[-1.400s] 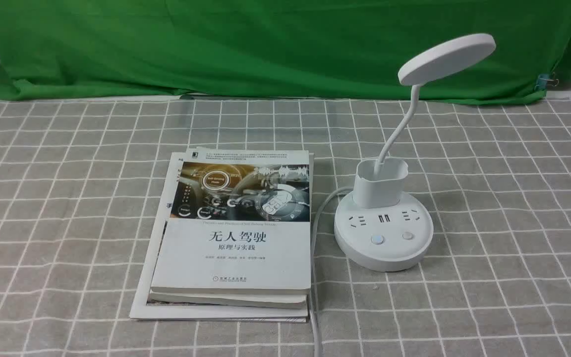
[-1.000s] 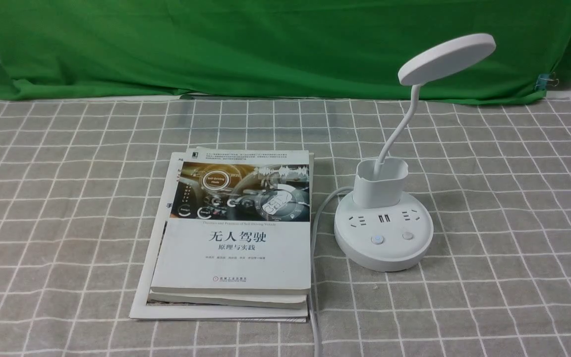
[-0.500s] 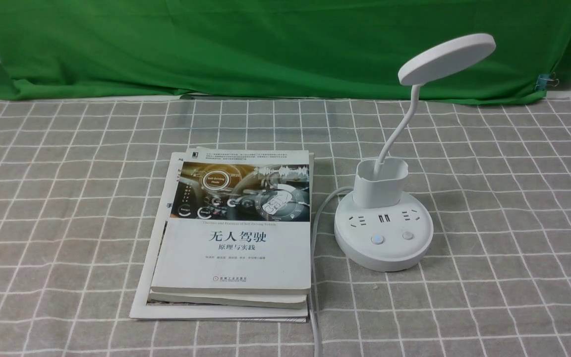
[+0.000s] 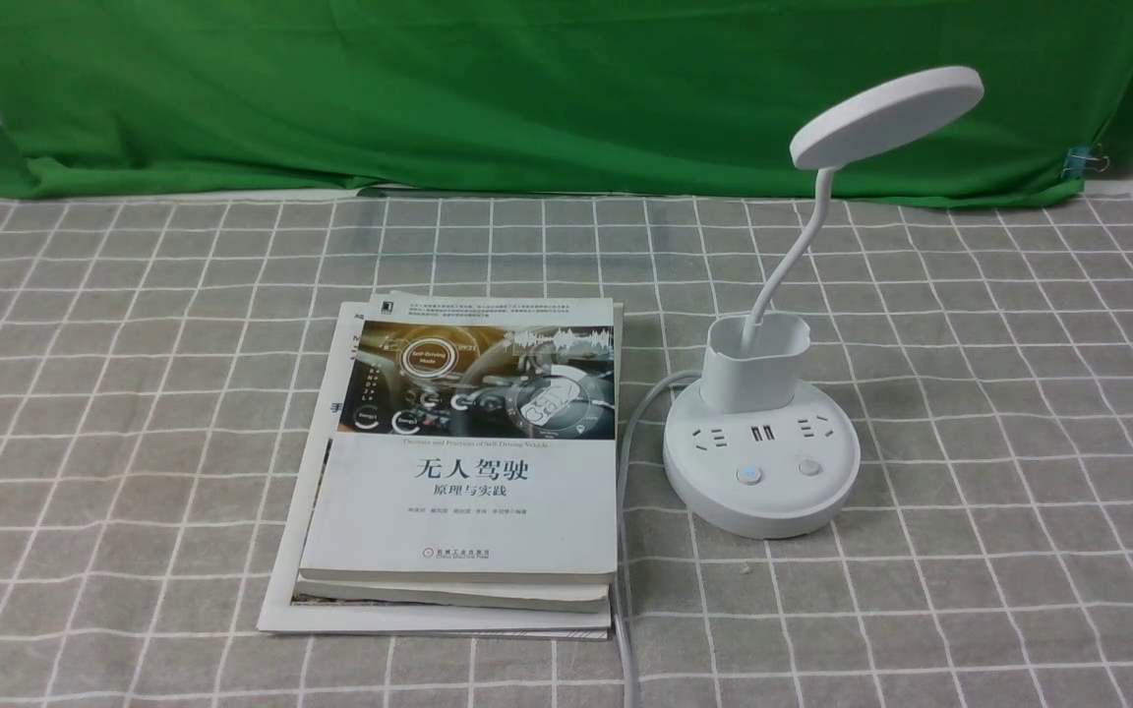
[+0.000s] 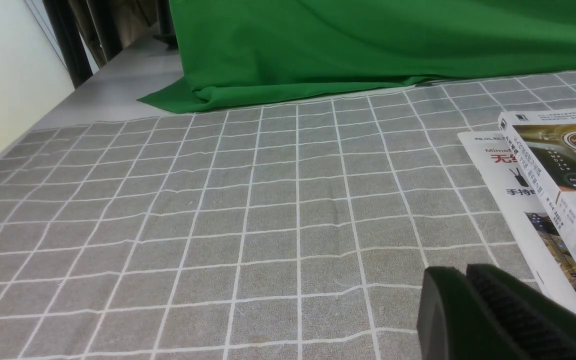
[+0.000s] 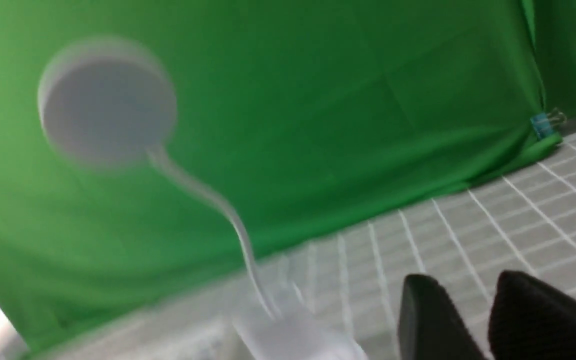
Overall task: Turn on the desk lamp on the grey coffee tablecloth with your hand.
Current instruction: 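Press the button on the base of the white desk lamp with the right gripper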
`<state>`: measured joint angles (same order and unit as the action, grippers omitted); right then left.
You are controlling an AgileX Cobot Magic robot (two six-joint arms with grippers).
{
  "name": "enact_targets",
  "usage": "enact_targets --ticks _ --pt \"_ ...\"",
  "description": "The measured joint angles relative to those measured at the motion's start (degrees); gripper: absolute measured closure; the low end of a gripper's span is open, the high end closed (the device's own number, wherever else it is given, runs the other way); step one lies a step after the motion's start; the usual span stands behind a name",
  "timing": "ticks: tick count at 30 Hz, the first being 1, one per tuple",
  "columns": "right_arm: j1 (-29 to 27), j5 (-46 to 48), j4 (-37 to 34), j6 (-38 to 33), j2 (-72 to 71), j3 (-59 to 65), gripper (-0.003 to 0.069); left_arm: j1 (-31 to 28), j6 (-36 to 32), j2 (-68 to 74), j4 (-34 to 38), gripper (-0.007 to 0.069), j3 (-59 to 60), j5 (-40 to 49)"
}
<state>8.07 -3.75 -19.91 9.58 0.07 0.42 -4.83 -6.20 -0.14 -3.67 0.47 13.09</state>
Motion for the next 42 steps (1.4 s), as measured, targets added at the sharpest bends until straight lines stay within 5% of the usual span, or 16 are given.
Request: enact_targets --ticks 4,8,10,19,30,42 --pt "0.00 -3.38 -0.42 4.43 0.00 0.00 0.0438 0.00 0.00 0.00 0.00 0.0606 0.00 0.00" --pt "0.00 2.75 -0.41 2.06 2.00 -2.21 0.0525 0.00 0.10 0.00 0.00 0.0606 0.00 0.00" --pt "0.00 12.37 -0.36 -5.78 8.59 -10.05 0.0609 0.00 0.10 0.00 0.00 0.0606 0.00 0.00" --pt "0.00 43.01 1.19 -23.96 46.31 -39.82 0.0628 0.00 0.05 0.00 0.00 0.0606 0.00 0.00" --pt "10.18 46.24 7.15 -24.27 82.86 -59.46 0.0628 0.00 0.05 0.00 0.00 0.0606 0.00 0.00" --pt "12.67 43.80 8.45 -22.94 99.76 -67.06 0.0628 0.00 0.05 0.00 0.00 0.0606 0.00 0.00"
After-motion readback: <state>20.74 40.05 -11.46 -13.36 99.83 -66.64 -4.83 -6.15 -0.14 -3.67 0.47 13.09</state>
